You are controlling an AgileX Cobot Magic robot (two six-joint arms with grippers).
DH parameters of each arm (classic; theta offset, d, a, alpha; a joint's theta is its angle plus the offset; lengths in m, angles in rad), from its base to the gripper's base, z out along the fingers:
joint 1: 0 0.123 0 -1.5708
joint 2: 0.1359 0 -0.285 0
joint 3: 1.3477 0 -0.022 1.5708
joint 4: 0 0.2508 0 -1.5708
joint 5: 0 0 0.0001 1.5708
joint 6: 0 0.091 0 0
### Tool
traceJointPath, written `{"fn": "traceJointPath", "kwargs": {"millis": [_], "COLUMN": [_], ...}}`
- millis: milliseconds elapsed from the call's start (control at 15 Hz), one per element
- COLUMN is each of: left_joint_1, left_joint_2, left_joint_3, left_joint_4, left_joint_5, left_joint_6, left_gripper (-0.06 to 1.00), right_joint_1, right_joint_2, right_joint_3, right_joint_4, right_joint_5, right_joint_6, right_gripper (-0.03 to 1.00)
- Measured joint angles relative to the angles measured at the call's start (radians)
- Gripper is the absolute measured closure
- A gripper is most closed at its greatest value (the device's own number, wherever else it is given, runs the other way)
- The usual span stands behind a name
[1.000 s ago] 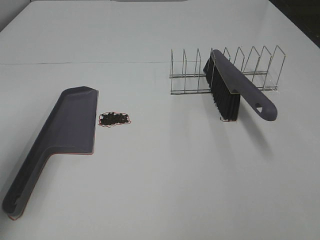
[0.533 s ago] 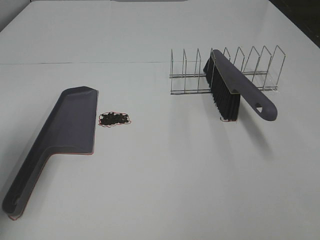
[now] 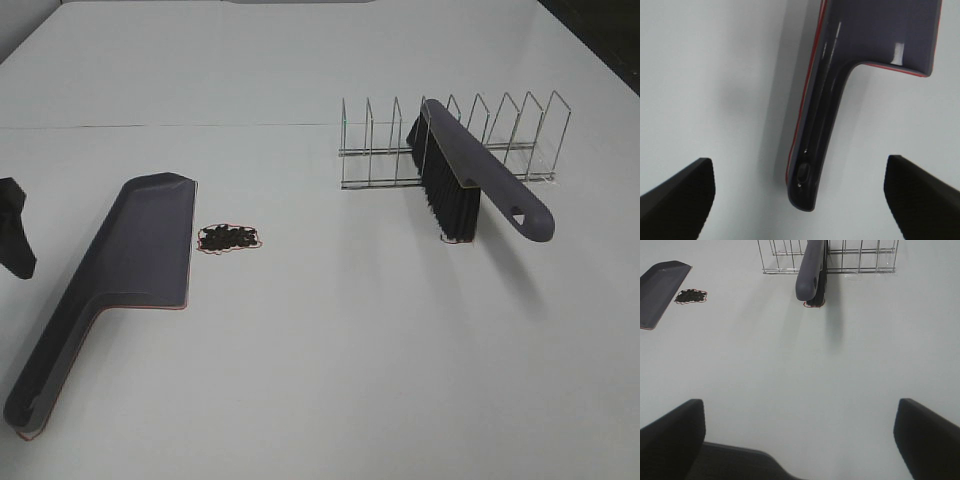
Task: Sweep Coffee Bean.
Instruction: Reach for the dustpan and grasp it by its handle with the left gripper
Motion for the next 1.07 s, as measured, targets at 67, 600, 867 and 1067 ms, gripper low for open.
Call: {"fn": "traceJointPath", "kwargs": {"millis": [67, 600, 867, 1067], "left_joint_1": [-0.021, -0.103, -0.104, -0.134], "left_joint_2": [0.002, 0.201, 0.309, 0.369], "left_joint_3": [0.0, -0.001, -0.057, -0.124], "left_joint_4": [0.0, 0.014, 0.041, 0.024], "left_joint_5": [-0.01, -0.036, -0.09, -0.095], "left_joint_6": [-0.029, -0.087, -0.079, -0.051], "left_gripper": [0.11, 0.11, 0.11, 0.11], "right_joint_1": [0.0, 0.0, 0.0, 0.0], "right_joint_2": [0.0, 0.0, 0.0, 0.0], "right_joint_3": [0.0, 0.0, 0.0, 0.0], "right_joint_4": [0.0, 0.0, 0.0, 0.0], "right_joint_5": [0.0, 0.0, 0.0, 0.0], "right_joint_6": [0.0, 0.0, 0.0, 0.0], "right_gripper": [0.02, 0.02, 0.02, 0.02]}}
